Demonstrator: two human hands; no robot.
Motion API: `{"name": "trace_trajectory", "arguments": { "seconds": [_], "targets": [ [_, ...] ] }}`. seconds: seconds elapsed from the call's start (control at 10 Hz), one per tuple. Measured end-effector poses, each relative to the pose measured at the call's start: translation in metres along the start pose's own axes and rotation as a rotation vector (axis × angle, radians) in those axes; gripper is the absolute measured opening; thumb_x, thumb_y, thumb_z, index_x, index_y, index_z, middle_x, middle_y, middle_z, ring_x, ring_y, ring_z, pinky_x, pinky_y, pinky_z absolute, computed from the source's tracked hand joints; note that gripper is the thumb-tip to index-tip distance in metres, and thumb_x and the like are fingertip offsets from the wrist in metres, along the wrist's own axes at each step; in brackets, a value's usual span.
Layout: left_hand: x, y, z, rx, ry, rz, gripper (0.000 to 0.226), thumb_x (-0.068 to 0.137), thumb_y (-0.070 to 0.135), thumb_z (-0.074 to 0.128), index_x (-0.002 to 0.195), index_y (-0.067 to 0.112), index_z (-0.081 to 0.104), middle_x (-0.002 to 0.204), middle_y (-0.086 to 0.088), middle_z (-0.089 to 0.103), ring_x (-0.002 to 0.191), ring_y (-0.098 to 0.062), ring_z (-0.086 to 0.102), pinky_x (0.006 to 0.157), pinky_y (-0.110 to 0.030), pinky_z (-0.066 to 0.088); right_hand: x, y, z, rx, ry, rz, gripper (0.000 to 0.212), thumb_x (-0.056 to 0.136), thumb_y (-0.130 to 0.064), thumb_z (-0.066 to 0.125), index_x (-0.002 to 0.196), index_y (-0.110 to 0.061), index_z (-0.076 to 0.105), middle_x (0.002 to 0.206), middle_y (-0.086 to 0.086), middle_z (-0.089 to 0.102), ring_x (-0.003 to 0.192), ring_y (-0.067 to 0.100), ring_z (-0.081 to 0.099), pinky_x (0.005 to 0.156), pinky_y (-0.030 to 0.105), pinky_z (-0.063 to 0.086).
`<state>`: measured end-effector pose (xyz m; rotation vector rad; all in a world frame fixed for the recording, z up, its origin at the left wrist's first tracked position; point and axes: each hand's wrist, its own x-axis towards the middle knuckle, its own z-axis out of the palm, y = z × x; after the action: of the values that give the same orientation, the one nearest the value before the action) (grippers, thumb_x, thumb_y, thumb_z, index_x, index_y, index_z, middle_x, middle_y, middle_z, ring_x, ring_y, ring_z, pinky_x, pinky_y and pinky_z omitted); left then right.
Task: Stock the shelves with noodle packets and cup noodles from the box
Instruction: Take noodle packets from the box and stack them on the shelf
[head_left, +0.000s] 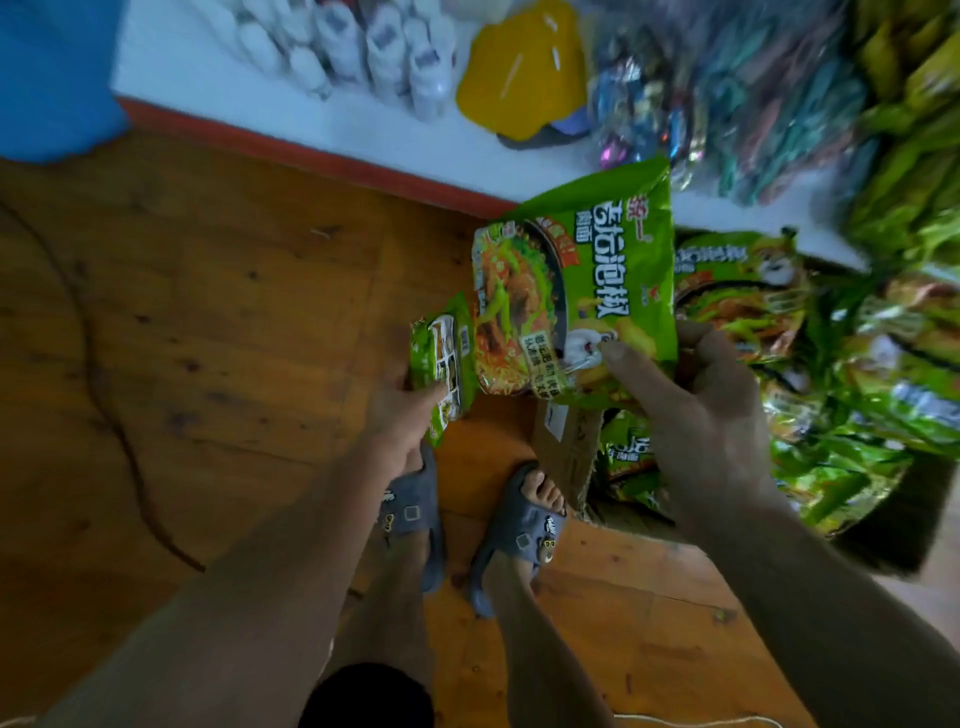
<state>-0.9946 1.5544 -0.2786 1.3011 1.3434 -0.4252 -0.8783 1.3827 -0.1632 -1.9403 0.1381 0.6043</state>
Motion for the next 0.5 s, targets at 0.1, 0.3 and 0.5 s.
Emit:
{"name": "trace_trajectory", "arguments": {
  "seconds": [0.1, 0.3, 0.5],
  "targets": [
    [-0.049, 0.024, -0.033, -0.066, -0.012, 0.138, 0.020, 0.091, 0.018, 0.065, 0.077, 0.027, 0.054, 0.081, -0.010, 0.052, 0.069, -0.020, 0.048, 0.049, -0.026, 0.036, -0.030, -0.065, -0.010, 0.042, -0.041, -0.019, 0.016, 0.086, -0.024, 0.075, 0.096, -0.023, 0.062, 0.089, 0.001, 0.070, 0.079, 0.012, 0.066, 0.072, 0.035, 0.057],
    [-0.167, 0.087, -0.084, -0.223, 0.002, 0.289, 0.020, 0.096, 0.028, 0.063, 0.115, 0.022, 0.062, 0.085, 0.007, 0.061, 0.069, -0.008, 0.055, 0.051, -0.021, 0.046, -0.080, -0.169, -0.040, 0.101, -0.077, -0.059, 0.014, 0.085, -0.028, 0.075, 0.092, -0.027, 0.063, 0.087, 0.001, 0.072, 0.087, 0.025, 0.069, 0.073, 0.043, 0.053],
    [-0.282, 0.148, -0.148, -0.344, -0.015, 0.526, 0.019, 0.092, 0.019, 0.068, 0.085, 0.036, 0.074, 0.090, -0.001, 0.068, 0.082, -0.018, 0.064, 0.071, -0.038, 0.051, -0.149, -0.275, -0.059, 0.187, -0.151, -0.180, 0.017, 0.085, -0.024, 0.074, 0.097, -0.022, 0.063, 0.093, 0.010, 0.070, 0.086, 0.026, 0.068, 0.072, 0.041, 0.054]
  ]
}}
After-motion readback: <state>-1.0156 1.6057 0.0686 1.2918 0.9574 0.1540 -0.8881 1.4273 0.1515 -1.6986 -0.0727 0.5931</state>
